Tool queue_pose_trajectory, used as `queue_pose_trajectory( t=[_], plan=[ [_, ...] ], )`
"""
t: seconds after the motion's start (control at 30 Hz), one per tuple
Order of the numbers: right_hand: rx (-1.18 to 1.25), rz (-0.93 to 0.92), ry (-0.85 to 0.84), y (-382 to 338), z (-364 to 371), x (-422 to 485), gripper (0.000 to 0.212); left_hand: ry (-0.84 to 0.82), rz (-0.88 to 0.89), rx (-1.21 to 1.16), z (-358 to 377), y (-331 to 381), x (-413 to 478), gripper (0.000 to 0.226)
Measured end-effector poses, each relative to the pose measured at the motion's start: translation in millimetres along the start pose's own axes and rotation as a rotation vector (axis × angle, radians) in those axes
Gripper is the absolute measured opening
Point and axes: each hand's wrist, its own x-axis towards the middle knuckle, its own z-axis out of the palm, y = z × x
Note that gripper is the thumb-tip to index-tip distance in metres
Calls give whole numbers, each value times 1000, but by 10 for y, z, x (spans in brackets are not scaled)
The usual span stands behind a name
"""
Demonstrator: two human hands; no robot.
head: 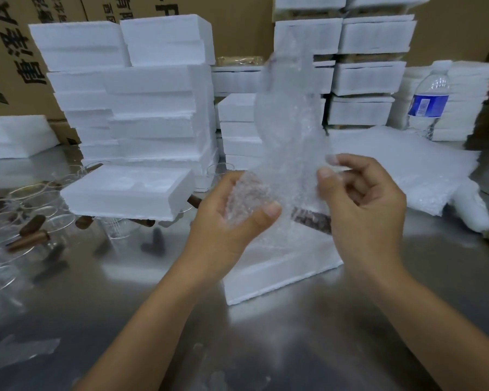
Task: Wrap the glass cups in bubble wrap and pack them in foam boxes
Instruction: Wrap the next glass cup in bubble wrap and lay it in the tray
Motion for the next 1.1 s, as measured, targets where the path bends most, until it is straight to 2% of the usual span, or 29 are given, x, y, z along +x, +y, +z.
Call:
queue_pose_trajectory(
  t=[0.1, 0.2, 0.33, 0.5, 0.63, 0.73, 0.8, 0.93, 1.0, 1.1],
  plan=[
    [-13, -40, -29, -18, -12, 2, 19, -78, 13, 68, 30, -16, -13, 38],
    [-141, -83, -177, -16, -14, -11, 19, -96, 21, 89, 52, -28, -15, 33],
    [-341, -303, -395, -28, 1, -43, 18, -63, 49, 130, 54, -32, -5, 39],
    [-380, -153, -563, 19, -3, -57, 39, -27, 98, 146, 56, -34, -21, 50],
    [-331, -138, -489, -3, 26, -67, 29, -36, 122, 223, 89, -22, -46, 35],
    [-286, -262, -340, -53, 31, -72, 11, 11, 104, 218, 80, -5, -36, 27],
    [-289, -401, -271, -75, 13, -86, 13, 34, 94, 225, 65, 3, -24, 35],
    [-337, -592, -287, -81, 25, -125, 29, 49, 105, 244, 69, 34, -42, 40],
    [-381, -575, -257, -72, 44, -133, 29, 65, 143, 315, 75, 21, -56, 40],
    [-370, -402, -255, -84, 58, -134, 27, 63, 192, 311, 95, 7, -77, 54]
  ],
)
